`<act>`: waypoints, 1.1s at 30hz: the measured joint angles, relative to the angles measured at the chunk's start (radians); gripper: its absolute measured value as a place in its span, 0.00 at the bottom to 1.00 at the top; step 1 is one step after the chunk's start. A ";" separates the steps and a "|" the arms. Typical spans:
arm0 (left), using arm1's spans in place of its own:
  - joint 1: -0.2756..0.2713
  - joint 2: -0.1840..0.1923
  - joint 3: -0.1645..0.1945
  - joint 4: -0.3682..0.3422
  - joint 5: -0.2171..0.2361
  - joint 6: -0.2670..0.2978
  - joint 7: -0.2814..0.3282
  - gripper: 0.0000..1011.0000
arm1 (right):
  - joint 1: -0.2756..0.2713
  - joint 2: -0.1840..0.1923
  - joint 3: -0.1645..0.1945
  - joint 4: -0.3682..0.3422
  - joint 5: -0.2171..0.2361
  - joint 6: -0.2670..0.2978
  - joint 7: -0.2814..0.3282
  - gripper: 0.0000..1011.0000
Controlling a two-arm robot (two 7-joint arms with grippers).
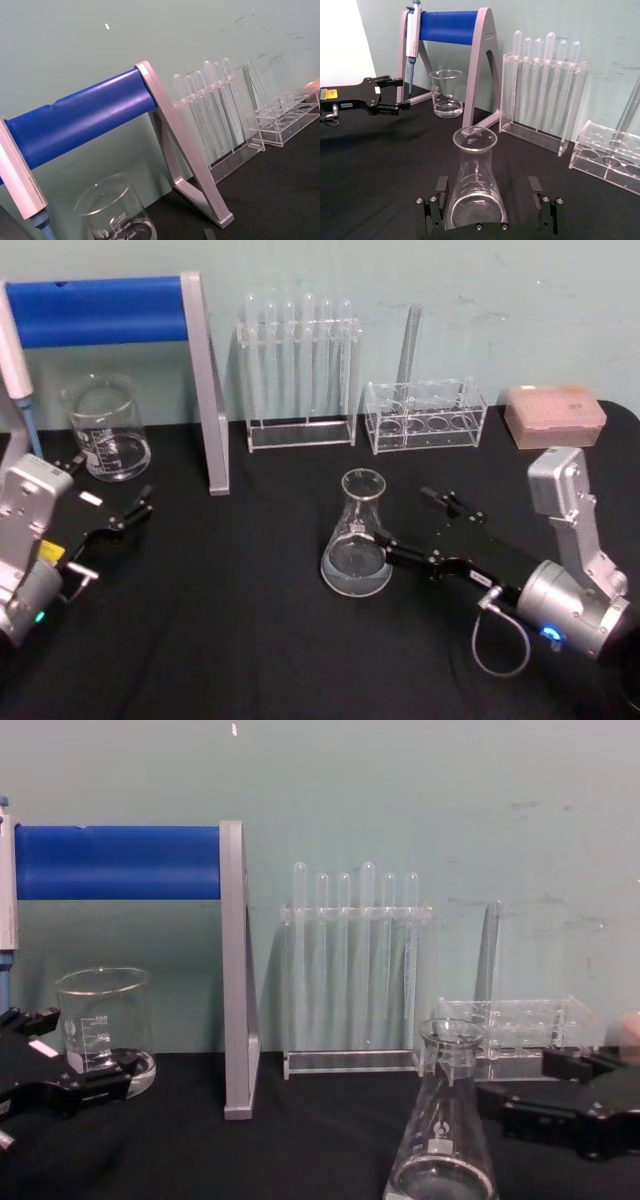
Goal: Grasp the erlenmeyer flask with one hand, shake it three times, then place it back.
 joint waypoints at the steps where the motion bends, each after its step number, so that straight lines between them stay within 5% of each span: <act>1: 0.000 0.000 0.000 0.000 0.000 0.000 0.000 0.99 | 0.004 -0.004 -0.002 0.004 -0.004 0.001 0.001 0.99; 33: 0.000 0.000 0.000 0.000 0.000 0.000 0.000 0.99 | 0.135 -0.176 -0.025 0.167 -0.133 0.013 0.007 0.99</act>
